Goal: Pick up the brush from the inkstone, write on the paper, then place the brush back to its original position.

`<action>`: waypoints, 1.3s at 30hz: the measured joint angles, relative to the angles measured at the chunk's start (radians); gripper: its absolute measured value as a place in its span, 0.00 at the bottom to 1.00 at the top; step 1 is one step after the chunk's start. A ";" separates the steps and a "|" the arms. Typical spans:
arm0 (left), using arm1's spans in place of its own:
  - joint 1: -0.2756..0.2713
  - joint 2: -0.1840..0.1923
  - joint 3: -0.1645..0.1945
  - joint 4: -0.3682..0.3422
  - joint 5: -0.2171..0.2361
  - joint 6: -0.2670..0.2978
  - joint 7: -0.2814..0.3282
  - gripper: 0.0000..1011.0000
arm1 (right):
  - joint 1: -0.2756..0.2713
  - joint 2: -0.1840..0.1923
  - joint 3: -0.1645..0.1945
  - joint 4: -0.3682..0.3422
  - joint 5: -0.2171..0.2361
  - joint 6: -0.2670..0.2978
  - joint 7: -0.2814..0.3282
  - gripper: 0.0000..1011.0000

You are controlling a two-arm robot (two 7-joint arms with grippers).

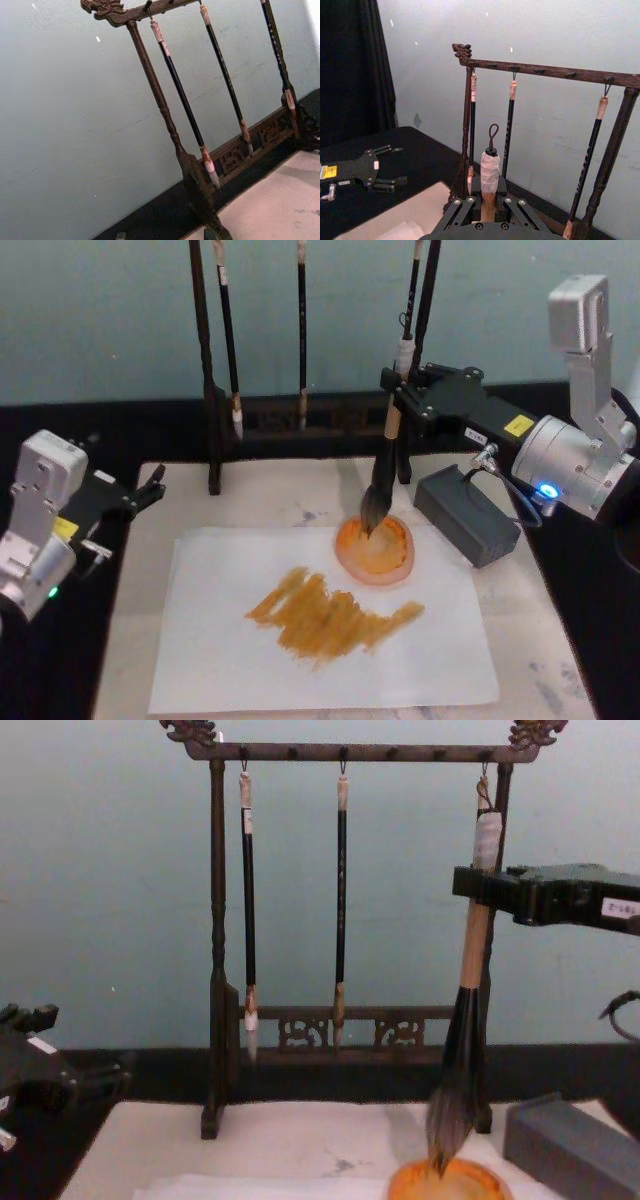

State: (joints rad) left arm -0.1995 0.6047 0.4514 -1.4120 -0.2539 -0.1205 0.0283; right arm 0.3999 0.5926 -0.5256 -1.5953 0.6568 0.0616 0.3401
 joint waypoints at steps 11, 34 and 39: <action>0.000 0.000 0.000 0.000 0.000 0.000 0.000 1.00 | 0.012 0.002 -0.023 0.004 -0.054 -0.021 0.030 0.17; 0.000 0.000 0.000 0.000 0.000 0.000 0.000 1.00 | 0.018 -0.045 -0.091 -0.078 -0.189 -0.061 0.151 0.17; 0.000 0.000 0.000 0.000 0.000 0.000 0.000 1.00 | -0.009 -0.052 -0.097 -0.084 -0.204 -0.061 0.153 0.17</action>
State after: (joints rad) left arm -0.1996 0.6047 0.4514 -1.4119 -0.2539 -0.1205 0.0282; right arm 0.3909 0.5409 -0.6223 -1.6798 0.4532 0.0001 0.4931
